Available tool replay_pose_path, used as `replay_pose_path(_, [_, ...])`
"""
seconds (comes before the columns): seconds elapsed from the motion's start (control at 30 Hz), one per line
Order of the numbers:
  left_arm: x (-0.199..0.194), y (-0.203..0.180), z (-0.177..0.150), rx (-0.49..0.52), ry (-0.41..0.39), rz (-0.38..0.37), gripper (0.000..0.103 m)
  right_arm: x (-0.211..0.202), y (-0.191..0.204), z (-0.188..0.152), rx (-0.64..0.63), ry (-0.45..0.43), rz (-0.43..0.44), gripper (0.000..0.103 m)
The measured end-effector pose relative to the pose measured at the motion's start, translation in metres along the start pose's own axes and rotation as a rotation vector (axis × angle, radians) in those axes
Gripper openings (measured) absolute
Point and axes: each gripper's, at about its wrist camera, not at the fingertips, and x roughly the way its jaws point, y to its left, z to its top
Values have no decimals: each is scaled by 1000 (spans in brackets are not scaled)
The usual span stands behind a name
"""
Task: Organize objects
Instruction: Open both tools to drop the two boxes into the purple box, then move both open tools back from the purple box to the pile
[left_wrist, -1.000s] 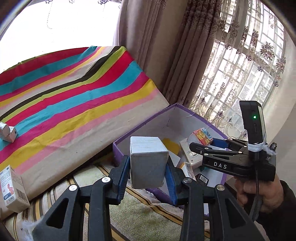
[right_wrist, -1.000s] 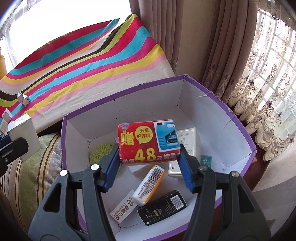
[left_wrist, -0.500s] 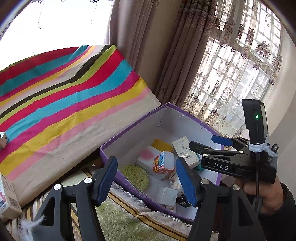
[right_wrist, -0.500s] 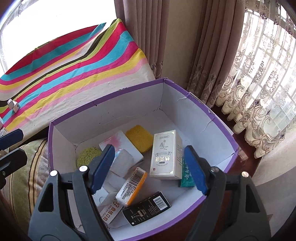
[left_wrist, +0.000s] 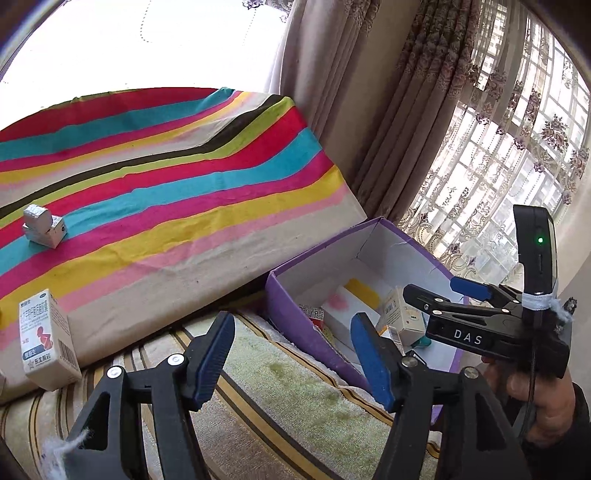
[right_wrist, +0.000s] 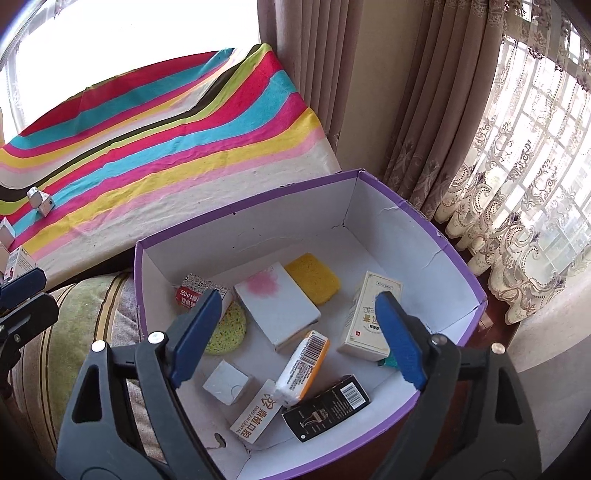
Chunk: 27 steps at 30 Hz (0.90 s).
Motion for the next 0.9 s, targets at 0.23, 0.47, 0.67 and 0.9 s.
replay_pose_path(0.23, [-25, 30, -14, -68, -34, 56, 66, -8, 40, -4, -59, -5, 56, 88])
replay_pose_path(0.47, [-45, 54, -27, -124, -55, 100, 66, -14, 69, -8, -124, -6, 80, 88])
replay_pose_path(0.67, [-61, 65, -38, -142, -78, 142, 66, -17, 82, -10, -141, -8, 96, 88])
replay_pose_path(0.9, [-82, 83, -52, -176, -97, 190, 66, -21, 96, -11, -168, -11, 109, 88])
